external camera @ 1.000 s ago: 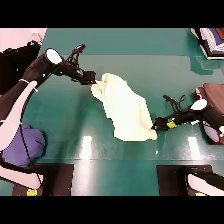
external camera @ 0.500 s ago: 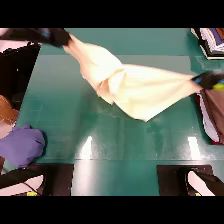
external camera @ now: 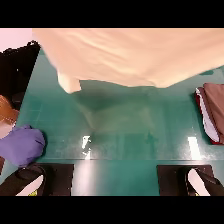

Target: Fold the shirts.

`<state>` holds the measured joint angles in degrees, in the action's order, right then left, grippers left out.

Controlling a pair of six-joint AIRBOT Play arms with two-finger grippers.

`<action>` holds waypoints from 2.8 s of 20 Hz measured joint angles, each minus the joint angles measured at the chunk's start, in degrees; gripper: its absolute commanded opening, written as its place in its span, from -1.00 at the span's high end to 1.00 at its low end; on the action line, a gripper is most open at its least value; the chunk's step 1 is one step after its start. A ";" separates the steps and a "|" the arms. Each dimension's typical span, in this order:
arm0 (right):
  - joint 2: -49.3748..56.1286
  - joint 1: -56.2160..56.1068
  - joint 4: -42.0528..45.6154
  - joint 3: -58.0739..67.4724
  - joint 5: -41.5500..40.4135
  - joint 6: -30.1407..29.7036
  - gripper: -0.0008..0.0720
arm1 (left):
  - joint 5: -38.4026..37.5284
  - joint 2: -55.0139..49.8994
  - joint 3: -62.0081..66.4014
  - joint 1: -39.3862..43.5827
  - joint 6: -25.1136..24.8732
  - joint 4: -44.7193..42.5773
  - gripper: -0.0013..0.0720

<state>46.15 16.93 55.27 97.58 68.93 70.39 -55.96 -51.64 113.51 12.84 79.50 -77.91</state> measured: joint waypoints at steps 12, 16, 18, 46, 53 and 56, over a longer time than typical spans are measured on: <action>19.26 -0.50 3.06 14.58 12.37 2.93 0.93 | -8.81 -6.25 -7.67 0.00 1.25 -1.38 0.91; 30.23 -8.61 10.43 7.67 12.66 3.17 0.93 | -10.82 -17.53 -19.34 -0.02 1.27 -1.60 0.90; 36.20 -12.02 12.70 6.05 10.45 3.23 0.93 | -8.96 -24.35 -23.12 -0.02 1.25 -1.60 0.91; 44.00 -14.88 5.97 4.15 11.67 3.23 -0.20 | 0.04 -42.03 -19.23 -11.04 9.29 5.75 0.82; 43.93 -14.93 5.84 4.15 13.25 3.26 -0.20 | 0.42 -42.34 -19.37 -11.06 9.64 6.60 0.82; 43.93 -14.93 5.79 4.15 13.60 3.26 -0.20 | 0.70 -42.38 -19.41 -11.06 8.31 6.49 -0.97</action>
<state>90.08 2.00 61.06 101.73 82.52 73.65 -55.27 -94.02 94.11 1.78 87.81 -71.42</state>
